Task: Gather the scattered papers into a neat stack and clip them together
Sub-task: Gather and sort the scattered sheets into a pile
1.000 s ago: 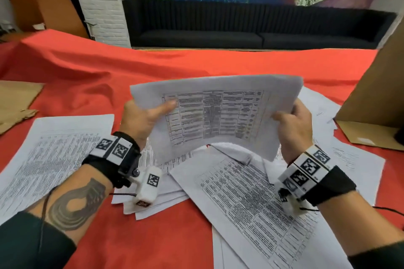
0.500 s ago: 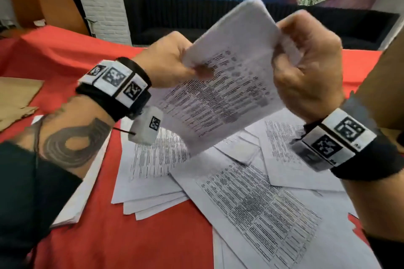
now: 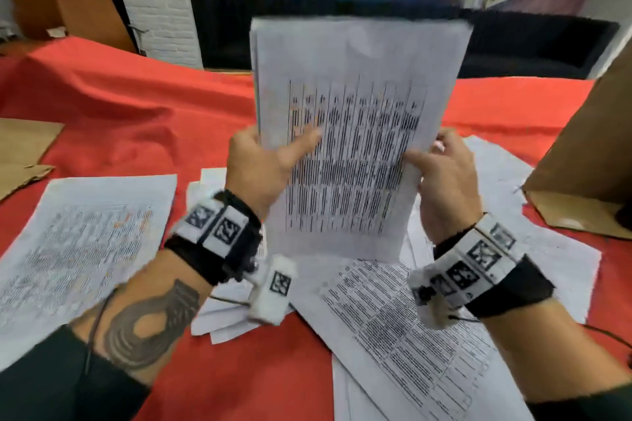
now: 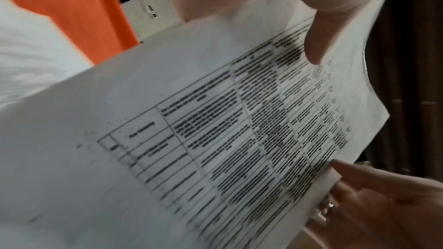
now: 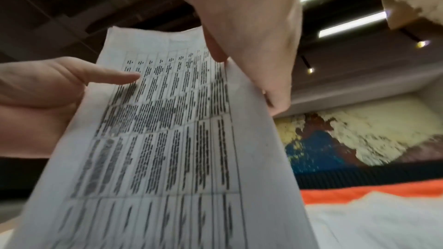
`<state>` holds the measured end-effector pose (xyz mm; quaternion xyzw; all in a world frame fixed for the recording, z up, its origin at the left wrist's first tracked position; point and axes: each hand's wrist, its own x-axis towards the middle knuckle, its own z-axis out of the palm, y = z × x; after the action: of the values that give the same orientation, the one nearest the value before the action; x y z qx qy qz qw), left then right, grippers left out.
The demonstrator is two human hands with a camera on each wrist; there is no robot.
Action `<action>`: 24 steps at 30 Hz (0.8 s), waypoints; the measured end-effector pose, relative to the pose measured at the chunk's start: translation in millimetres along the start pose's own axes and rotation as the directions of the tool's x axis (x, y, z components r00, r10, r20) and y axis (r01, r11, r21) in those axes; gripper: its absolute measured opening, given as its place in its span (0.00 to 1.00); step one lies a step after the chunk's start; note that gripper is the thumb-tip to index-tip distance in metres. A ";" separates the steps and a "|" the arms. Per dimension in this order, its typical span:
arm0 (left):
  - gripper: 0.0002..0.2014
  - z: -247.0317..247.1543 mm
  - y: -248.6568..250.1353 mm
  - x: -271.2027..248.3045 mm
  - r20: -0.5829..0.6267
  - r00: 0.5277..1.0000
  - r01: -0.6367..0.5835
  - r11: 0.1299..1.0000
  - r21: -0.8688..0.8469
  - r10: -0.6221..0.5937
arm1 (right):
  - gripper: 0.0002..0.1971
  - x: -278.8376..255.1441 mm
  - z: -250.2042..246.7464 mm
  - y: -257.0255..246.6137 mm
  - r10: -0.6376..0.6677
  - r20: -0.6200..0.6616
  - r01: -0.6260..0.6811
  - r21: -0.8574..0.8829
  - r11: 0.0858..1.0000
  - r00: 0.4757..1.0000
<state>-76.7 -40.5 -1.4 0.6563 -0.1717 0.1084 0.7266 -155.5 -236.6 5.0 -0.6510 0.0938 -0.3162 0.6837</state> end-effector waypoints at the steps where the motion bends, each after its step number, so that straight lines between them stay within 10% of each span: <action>1: 0.12 0.0 -10.0 -7.8 -0.014 0.998 0.057 0.998 0.002 -0.057 | 0.11 -3.8 -1.0 9.3 0.033 -0.007 -0.033 -0.017 0.999 0.999; 12: 0.12 1.9 -44.5 -32.0 -0.038 0.972 0.234 0.972 0.022 -0.233 | 0.17 -15.9 -2.0 47.9 0.144 0.068 -0.135 -0.124 0.983 0.987; 17: 0.14 -42.4 -31.5 6.4 -0.102 0.986 0.153 0.961 0.230 -0.133 | 0.14 -4.0 -4.5 53.3 0.172 0.227 -0.090 -0.332 0.939 0.959; 24: 0.25 -238.8 -32.6 56.4 -0.264 0.934 0.357 0.592 0.722 -0.240 | 0.23 12.7 -16.0 78.5 0.467 0.364 0.117 -0.871 0.477 0.806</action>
<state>13.2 188.6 -28.2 0.9097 0.0533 0.0921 0.4015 -129.9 -260.7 -68.1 -0.9500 0.1043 0.0553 0.2889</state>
